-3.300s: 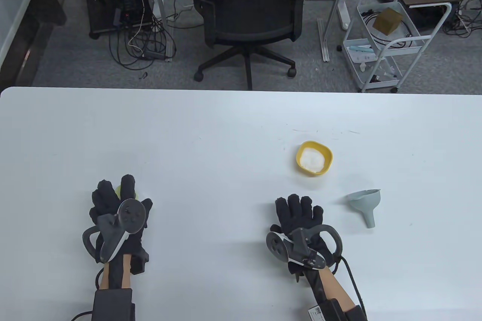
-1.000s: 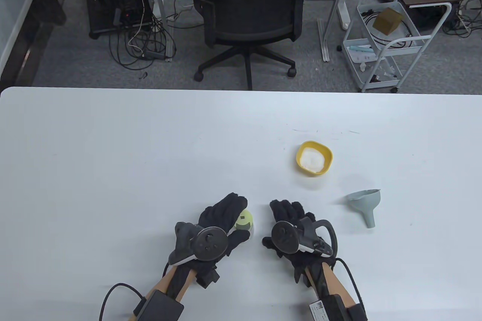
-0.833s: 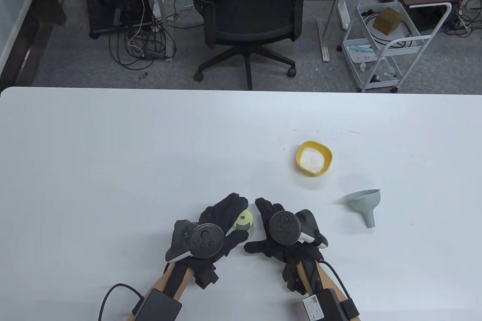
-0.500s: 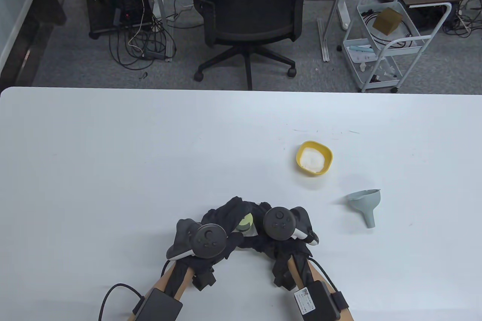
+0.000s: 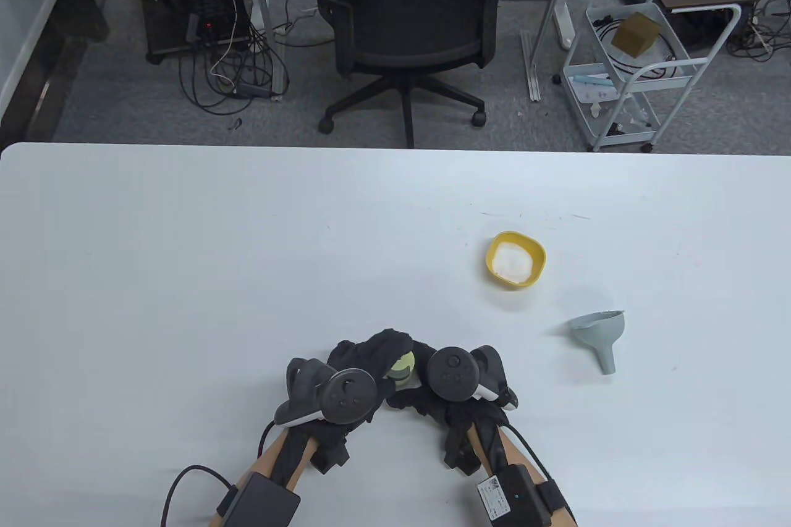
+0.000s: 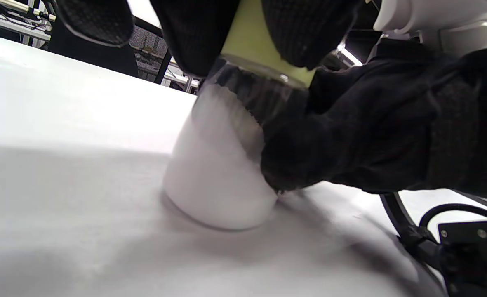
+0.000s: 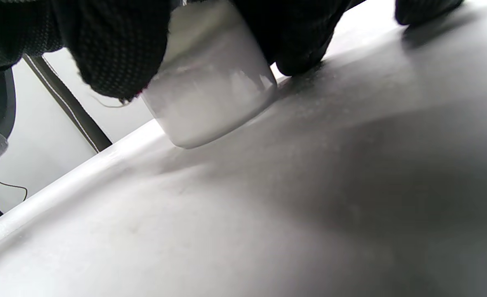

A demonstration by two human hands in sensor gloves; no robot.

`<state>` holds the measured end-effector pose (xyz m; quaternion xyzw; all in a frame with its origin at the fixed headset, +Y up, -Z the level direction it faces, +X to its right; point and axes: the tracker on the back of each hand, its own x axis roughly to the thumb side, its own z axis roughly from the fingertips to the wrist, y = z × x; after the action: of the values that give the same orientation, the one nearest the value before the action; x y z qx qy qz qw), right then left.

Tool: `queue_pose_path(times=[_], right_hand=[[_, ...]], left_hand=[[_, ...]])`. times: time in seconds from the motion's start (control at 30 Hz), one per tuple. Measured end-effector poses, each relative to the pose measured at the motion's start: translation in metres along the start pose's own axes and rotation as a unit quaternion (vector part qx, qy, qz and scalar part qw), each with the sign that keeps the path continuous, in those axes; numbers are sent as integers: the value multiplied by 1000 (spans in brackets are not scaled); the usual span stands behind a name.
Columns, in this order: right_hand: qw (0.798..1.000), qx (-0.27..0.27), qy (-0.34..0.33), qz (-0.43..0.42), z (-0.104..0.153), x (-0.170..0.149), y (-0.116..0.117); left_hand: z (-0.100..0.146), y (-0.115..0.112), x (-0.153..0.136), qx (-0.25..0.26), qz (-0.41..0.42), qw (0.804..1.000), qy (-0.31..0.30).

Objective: Unscrew the press dispenser and pour salt into it

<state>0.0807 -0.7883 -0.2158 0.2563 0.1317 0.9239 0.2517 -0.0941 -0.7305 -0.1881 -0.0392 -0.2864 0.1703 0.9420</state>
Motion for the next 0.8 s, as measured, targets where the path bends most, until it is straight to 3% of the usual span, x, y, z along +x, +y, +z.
queue_pose_path(times=[0.17, 0.37, 0.8], right_hand=[[1000, 1, 1, -2, 0, 0, 0], [1000, -2, 0, 5, 0, 1, 0], [1000, -14, 4, 13, 1, 1, 1]], left_hand=[[-14, 8, -4, -84, 24, 996, 10], [-14, 7, -14, -66, 74, 995, 6], [-3, -3, -1, 22, -28, 999, 15]])
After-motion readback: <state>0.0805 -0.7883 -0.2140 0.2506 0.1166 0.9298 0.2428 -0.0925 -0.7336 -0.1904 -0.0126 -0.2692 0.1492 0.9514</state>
